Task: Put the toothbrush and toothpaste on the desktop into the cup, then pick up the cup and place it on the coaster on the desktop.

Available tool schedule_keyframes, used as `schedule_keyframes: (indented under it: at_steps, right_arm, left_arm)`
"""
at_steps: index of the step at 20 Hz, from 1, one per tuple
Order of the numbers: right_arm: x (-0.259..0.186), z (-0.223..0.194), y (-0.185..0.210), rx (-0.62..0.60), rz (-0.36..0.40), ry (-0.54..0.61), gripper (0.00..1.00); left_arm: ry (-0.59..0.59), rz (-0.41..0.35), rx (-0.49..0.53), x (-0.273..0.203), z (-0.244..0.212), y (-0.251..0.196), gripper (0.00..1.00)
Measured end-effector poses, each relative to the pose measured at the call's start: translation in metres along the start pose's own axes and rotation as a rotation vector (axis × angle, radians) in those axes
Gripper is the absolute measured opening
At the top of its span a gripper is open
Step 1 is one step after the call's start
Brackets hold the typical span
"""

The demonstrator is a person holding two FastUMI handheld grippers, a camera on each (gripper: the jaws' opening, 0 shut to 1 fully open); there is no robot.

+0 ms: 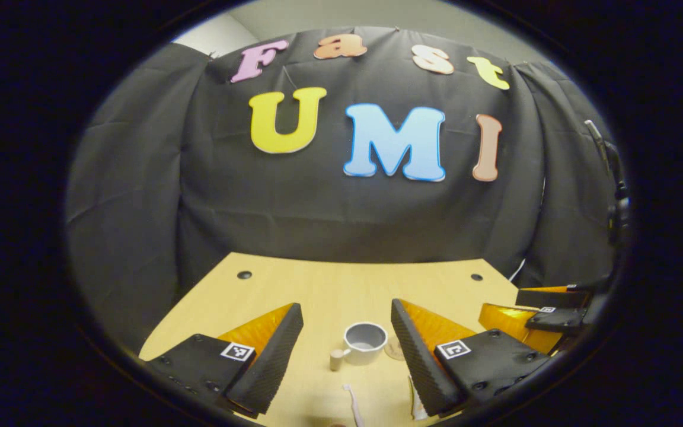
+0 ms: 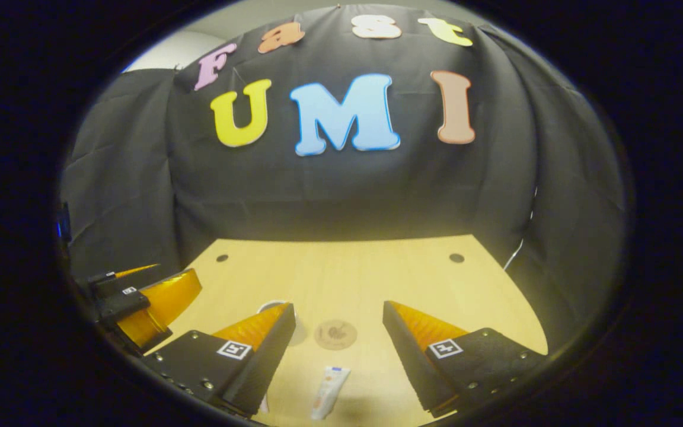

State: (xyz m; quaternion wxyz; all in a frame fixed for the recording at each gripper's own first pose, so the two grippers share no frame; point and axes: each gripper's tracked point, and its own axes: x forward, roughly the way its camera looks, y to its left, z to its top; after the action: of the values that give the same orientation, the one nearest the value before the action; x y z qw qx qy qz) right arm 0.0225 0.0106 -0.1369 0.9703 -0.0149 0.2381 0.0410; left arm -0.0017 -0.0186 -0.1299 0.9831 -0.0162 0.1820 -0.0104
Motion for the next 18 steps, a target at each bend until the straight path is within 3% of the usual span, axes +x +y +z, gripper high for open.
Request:
schedule_keyframes:
  at_steps: [1, 4, 5, 9, 11, 12, 13, 15, 18]
  right_arm:
    - [0.005, -0.016, 0.001, -0.002, 0.0, 0.054, 0.93]
    - [0.012, -0.057, 0.003, 0.001, 0.005, 0.201, 0.93]
    - [0.014, -0.066, 0.005, 0.008, 0.01, 0.24, 0.93]
    - [0.025, -0.115, 0.003, 0.015, 0.001, 0.348, 0.93]
    - [0.03, -0.141, 0.004, 0.016, -0.006, 0.407, 0.95]
    - [0.031, -0.154, 0.004, 0.02, -0.008, 0.44, 0.95]
    - [0.032, -0.165, 0.005, 0.028, -0.007, 0.472, 0.95]
    - [0.033, -0.186, 0.006, 0.042, -0.007, 0.53, 0.95]
    - [0.035, -0.208, 0.006, 0.038, -0.012, 0.584, 0.95]
  left_arm:
    - [0.041, -0.002, -0.003, 0.004, -0.017, 0.0, 0.96]
    - [0.163, 0.001, -0.019, 0.011, -0.065, 0.005, 0.96]
    - [0.2, 0.0, -0.025, 0.013, -0.081, 0.006, 1.0]
    - [0.347, -0.007, -0.065, 0.015, -0.141, 0.006, 0.96]
    - [0.423, -0.011, -0.081, 0.015, -0.172, 0.006, 1.0]
    - [0.468, -0.009, -0.081, 0.013, -0.188, 0.006, 0.96]
    - [0.517, -0.01, -0.076, 0.011, -0.204, 0.004, 1.0]
    - [0.577, -0.012, -0.073, 0.009, -0.228, 0.003, 0.94]
    - [0.643, -0.01, -0.075, 0.004, -0.253, 0.003, 1.0]
